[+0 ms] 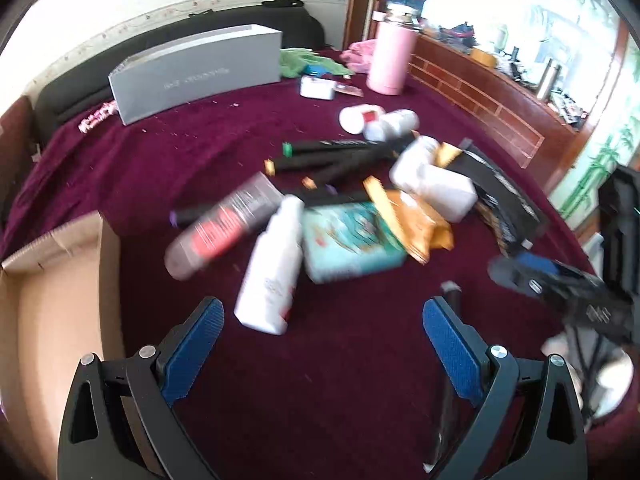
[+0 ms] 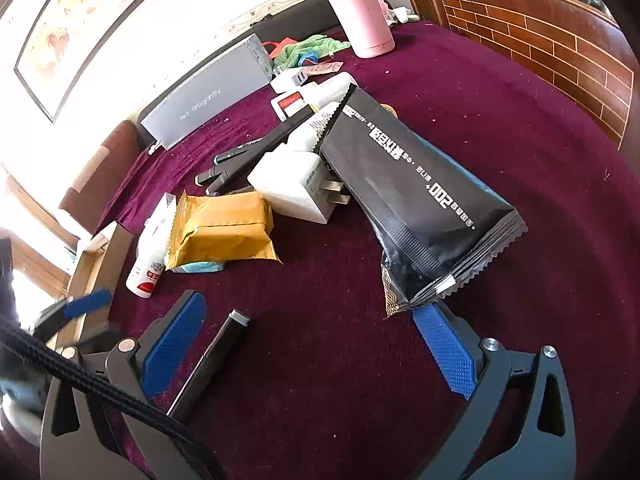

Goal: Organize objects
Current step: 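Grasp the white spray bottle with the left gripper while the right gripper grasps a black marker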

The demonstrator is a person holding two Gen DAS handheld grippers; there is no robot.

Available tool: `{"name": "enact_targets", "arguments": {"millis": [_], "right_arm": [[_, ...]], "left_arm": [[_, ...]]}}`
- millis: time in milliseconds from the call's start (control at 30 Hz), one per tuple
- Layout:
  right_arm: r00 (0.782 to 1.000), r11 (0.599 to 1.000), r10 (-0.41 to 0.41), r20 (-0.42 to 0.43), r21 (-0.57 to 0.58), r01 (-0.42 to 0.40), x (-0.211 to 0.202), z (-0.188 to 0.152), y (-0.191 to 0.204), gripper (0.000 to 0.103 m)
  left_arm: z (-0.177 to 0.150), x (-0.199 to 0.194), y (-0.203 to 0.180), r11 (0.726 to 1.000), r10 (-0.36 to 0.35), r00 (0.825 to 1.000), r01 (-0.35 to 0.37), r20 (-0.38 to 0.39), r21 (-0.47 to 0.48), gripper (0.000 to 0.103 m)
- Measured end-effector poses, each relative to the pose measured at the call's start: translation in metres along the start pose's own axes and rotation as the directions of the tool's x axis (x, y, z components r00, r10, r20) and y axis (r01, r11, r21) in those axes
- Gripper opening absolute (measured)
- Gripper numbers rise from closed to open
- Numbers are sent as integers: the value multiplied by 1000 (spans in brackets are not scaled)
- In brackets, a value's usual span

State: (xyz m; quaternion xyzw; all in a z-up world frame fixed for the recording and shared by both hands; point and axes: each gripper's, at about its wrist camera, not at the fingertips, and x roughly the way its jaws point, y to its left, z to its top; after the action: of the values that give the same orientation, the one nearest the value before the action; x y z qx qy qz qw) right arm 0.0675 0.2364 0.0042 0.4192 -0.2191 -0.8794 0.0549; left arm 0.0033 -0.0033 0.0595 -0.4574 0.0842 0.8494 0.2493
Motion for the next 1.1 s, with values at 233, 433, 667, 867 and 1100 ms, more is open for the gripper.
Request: {"name": "enact_targets", "arguments": {"millis": [233, 433, 667, 867, 1100], "right_arm": [[1000, 1000, 2, 0, -1, -2, 1, 1, -1, 103], [1000, 1000, 11, 3, 4, -11, -1, 1, -3, 103], [1000, 999, -24, 0, -22, 24, 2, 0, 2, 103], [998, 996, -68, -4, -54, 68, 5, -3, 10, 103], [988, 982, -152, -12, -114, 149, 11, -6, 20, 103]], "left_arm": [[7, 48, 8, 999, 41, 992, -37, -120, 35, 28], [15, 59, -3, 991, 118, 987, -110, -112, 72, 29], [21, 64, 2, 995, 101, 991, -103, -85, -14, 24], [1, 18, 11, 995, 51, 999, -51, 8, -90, 25], [-39, -32, 7, 988, 98, 992, -87, 79, -130, 25]]}}
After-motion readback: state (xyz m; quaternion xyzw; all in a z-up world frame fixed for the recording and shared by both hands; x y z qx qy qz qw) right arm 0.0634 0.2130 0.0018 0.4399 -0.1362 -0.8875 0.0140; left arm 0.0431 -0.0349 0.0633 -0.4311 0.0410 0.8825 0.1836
